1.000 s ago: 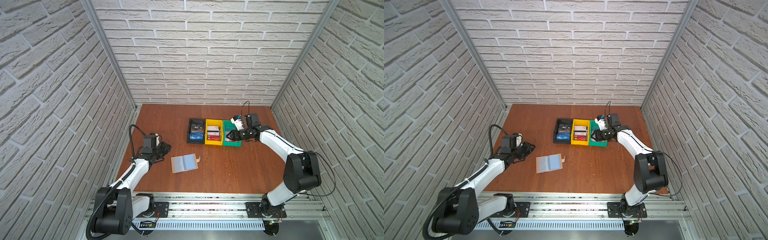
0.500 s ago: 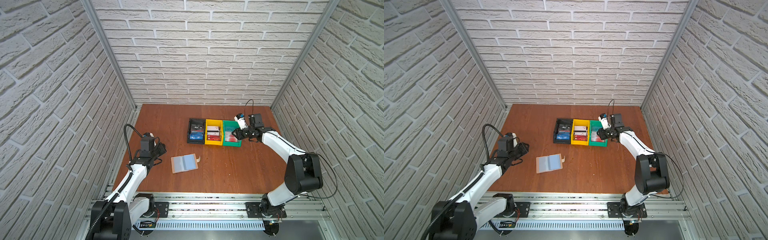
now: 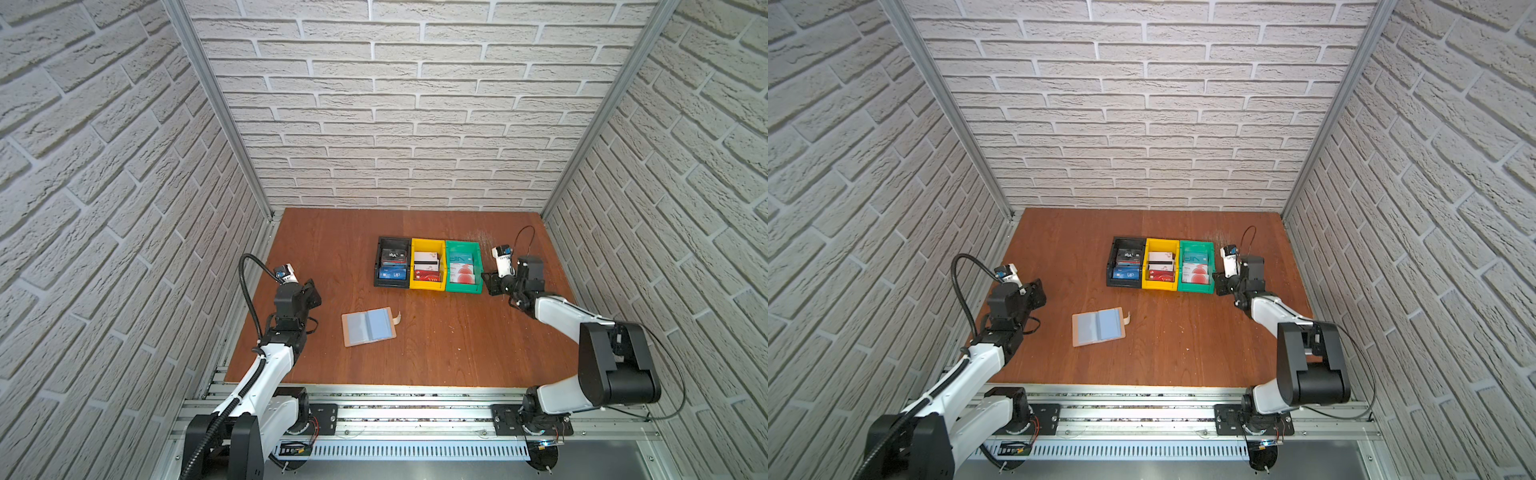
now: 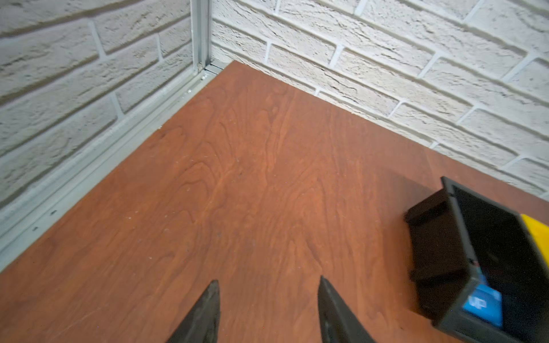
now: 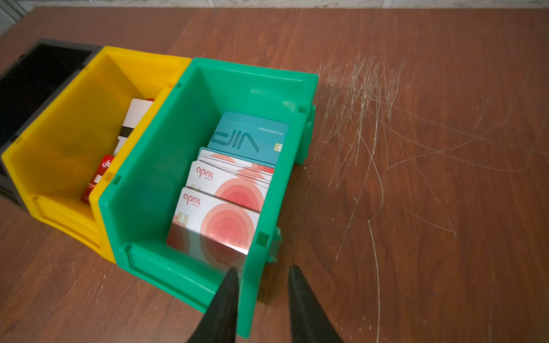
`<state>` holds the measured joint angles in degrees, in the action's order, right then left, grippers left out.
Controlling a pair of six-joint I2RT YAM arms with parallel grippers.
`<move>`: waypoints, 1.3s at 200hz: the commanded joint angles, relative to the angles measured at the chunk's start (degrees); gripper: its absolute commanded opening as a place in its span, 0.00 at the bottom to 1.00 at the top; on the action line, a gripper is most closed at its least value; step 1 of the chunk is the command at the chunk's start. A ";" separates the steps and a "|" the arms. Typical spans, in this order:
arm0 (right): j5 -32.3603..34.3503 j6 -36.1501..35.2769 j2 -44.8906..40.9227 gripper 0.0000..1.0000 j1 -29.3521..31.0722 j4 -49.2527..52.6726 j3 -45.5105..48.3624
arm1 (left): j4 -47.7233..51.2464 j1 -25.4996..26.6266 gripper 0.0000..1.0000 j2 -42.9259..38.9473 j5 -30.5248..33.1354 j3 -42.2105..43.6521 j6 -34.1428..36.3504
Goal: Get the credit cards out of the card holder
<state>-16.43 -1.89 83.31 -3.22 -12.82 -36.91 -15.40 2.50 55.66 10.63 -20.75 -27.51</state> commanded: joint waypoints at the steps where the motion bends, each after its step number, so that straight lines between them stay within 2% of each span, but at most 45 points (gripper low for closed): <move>1: 0.66 1.41 -3.00 0.31 0.21 -21.86 11.37 | -13.78 -0.65 0.54 1.13 6.18 3.15 6.22; 13: 1.08 1.37 -3.03 0.31 0.24 -26.68 13.73 | -16.53 -1.42 0.58 1.59 6.89 4.32 6.98; 35: -1.45 -0.14 -0.40 0.31 0.57 -24.27 10.98 | -17.97 -2.04 0.61 2.13 6.78 4.76 10.88; 64: -0.81 -0.47 -0.56 0.32 1.03 -24.67 11.50 | -18.63 -4.12 0.63 6.15 6.95 4.84 13.80; 79: -0.69 -0.49 -0.68 0.32 1.09 -24.84 11.55 | -23.66 -6.35 0.64 11.00 5.83 5.36 13.77; 102: -0.61 -0.73 -0.59 0.33 1.28 -25.65 11.98 | -38.02 -8.50 0.66 21.59 2.34 6.12 16.55; 113: -0.31 -0.82 -0.53 0.34 1.37 -26.99 12.83 | -42.06 -9.78 0.67 26.54 -0.68 5.61 15.07; 127: -0.34 -0.92 0.12 0.35 1.54 -28.93 13.64 | -46.07 -9.05 0.70 32.15 -4.14 4.66 17.31; 138: -0.29 -0.91 0.19 0.36 1.58 -29.08 13.70 | -48.87 -8.70 0.71 35.47 -4.19 3.93 17.98; 151: -0.34 -0.89 0.30 0.38 1.64 -29.03 13.62 | -42.42 -8.57 0.73 33.40 -4.93 2.31 18.01; 167: -0.22 -0.74 0.54 0.41 1.49 -28.73 13.35 | -42.02 -8.15 0.77 34.49 -5.65 0.98 18.98; 172: -0.21 -0.81 0.58 0.42 1.55 -28.59 13.31 | -40.52 -7.98 0.80 34.19 -5.72 0.54 19.18; 181: -0.19 -0.73 0.59 0.43 1.55 -28.56 13.27 | -40.37 -7.90 0.95 34.49 -5.63 0.28 19.46; 184: -0.19 -0.69 0.62 0.44 1.51 -28.51 13.30 | -40.58 -7.87 0.98 34.51 -5.64 0.30 19.50; 248: -0.14 -0.70 0.37 0.51 1.55 -28.79 13.45 | -38.97 -6.78 0.98 34.36 -4.14 -0.46 20.34; 253: -0.12 -0.69 0.37 0.53 1.55 -28.68 13.44 | -38.66 -6.67 0.98 34.44 -3.98 -0.66 20.46; 255: -0.17 -0.73 0.37 0.57 1.55 -28.76 13.44 | -38.55 -6.71 0.98 34.43 -3.89 -0.68 20.47; 257: -0.12 -0.74 0.36 0.66 1.55 -28.71 13.44 | -38.52 -6.59 0.98 34.43 -3.78 -0.69 20.54; 259: -0.10 -0.75 0.36 0.79 1.51 -28.72 13.46 | -38.55 -6.60 0.98 34.39 -3.82 -0.69 20.56; 260: -0.10 -0.70 0.36 0.89 1.49 -28.74 13.45 | -38.56 -6.62 0.98 34.41 -3.80 -0.69 20.56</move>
<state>-16.53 -2.22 83.79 -1.98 -38.41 -23.77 -52.53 -4.78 90.32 6.13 -20.32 -8.49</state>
